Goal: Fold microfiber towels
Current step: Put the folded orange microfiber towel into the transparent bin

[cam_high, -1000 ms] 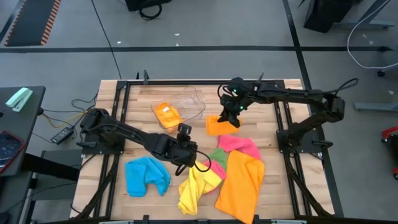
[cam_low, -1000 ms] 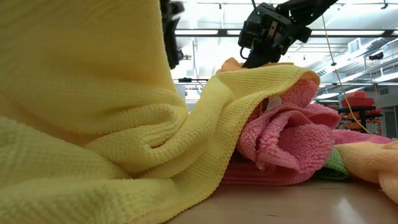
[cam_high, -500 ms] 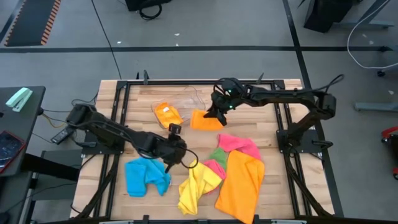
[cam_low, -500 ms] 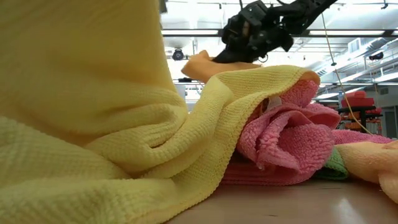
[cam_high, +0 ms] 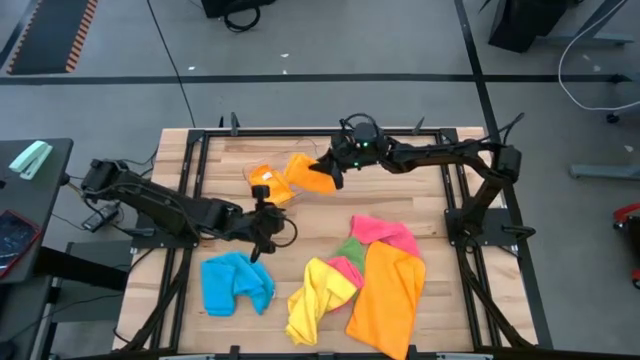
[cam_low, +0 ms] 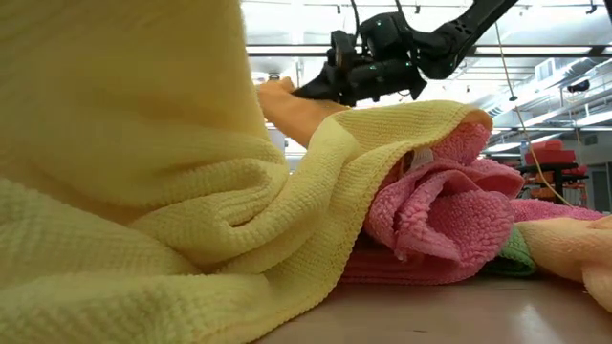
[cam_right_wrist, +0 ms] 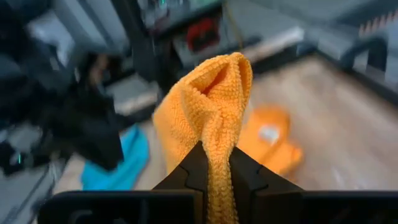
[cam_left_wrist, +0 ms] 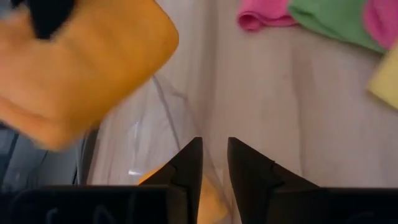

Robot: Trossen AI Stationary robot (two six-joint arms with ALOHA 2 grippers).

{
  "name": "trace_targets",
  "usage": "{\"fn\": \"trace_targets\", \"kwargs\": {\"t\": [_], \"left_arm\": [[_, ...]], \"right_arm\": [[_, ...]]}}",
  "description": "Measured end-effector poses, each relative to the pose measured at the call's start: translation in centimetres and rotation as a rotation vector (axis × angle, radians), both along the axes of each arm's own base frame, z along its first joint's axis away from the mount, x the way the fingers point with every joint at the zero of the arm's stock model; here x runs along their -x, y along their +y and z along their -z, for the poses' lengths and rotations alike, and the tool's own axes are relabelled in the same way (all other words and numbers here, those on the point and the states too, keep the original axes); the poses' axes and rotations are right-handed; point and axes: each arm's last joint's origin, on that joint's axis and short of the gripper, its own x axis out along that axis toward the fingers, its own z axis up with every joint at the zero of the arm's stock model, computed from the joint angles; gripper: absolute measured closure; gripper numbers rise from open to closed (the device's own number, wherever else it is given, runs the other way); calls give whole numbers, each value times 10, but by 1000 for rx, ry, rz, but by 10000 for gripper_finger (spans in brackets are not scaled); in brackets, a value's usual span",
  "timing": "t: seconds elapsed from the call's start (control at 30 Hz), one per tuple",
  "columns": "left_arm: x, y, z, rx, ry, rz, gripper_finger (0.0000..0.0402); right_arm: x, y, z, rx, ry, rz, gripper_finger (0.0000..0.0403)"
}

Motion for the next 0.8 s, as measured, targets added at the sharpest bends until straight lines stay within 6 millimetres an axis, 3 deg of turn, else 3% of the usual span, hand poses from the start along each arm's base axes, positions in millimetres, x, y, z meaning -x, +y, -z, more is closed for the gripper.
{"fn": "trace_targets", "kwargs": {"t": [0.07,0.2,0.37,0.6,0.8], "left_arm": [[1,2,-5,12,-33,-34,302],[6,9,-32,97,-189,-102,268],[15,20,-58,165,-351,-150,205],[16,27,-69,212,-427,-125,120],[19,28,-76,229,-421,-90,83]], "right_arm": [[-2,1,-3,27,-37,-5,364],[-7,14,-3,182,-46,-34,364],[-15,42,-5,386,-57,-15,364],[-24,88,-5,623,-40,20,364],[-23,116,-9,794,17,103,364]]}}
